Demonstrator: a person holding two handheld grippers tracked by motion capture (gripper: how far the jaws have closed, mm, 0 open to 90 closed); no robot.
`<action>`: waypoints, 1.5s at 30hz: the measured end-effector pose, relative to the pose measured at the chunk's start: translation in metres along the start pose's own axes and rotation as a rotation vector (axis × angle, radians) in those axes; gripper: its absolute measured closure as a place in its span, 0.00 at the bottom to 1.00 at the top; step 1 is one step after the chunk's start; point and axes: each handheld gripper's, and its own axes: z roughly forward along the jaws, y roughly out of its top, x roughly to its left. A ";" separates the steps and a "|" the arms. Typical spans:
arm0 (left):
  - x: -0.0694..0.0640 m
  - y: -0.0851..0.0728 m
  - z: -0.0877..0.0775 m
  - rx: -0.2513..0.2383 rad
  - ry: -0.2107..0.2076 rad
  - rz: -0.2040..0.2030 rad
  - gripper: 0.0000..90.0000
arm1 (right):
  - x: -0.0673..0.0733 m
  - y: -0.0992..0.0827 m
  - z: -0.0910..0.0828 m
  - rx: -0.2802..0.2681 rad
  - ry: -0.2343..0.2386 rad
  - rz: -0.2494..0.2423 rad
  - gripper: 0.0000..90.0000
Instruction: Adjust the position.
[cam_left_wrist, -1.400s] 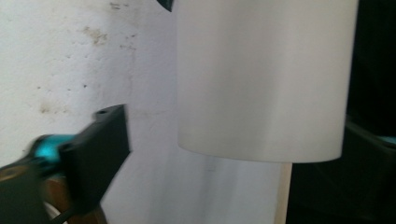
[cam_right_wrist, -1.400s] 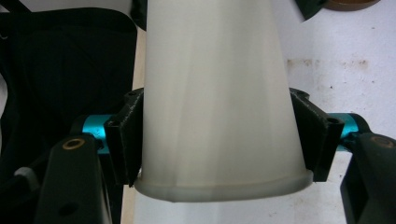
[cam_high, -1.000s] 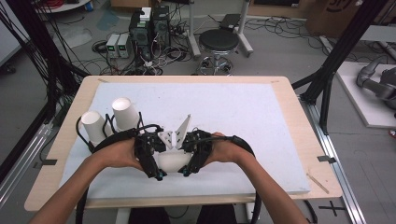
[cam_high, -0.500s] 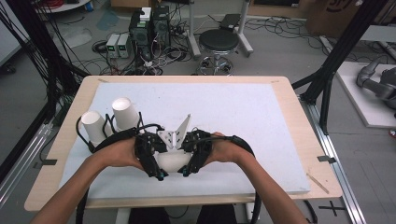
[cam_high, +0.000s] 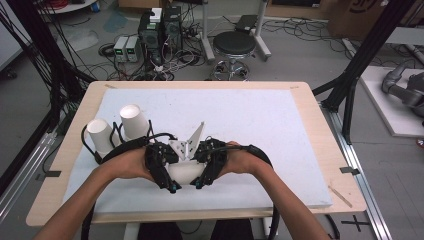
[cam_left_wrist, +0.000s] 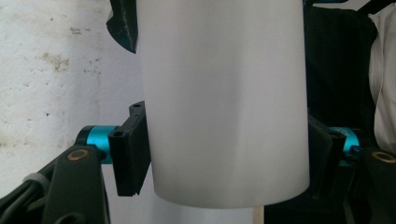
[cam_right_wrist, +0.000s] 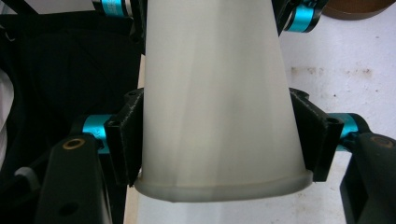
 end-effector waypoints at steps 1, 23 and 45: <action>0.000 0.000 0.000 -0.002 -0.001 0.003 0.36 | 0.000 0.000 0.000 -0.004 -0.002 -0.002 0.33; -0.001 -0.001 0.000 0.004 0.027 0.019 0.38 | -0.001 0.000 -0.001 -0.032 -0.011 0.012 0.16; -0.004 -0.016 -0.004 -0.037 0.029 0.005 0.38 | -0.001 -0.011 -0.018 -0.115 -0.025 0.056 0.15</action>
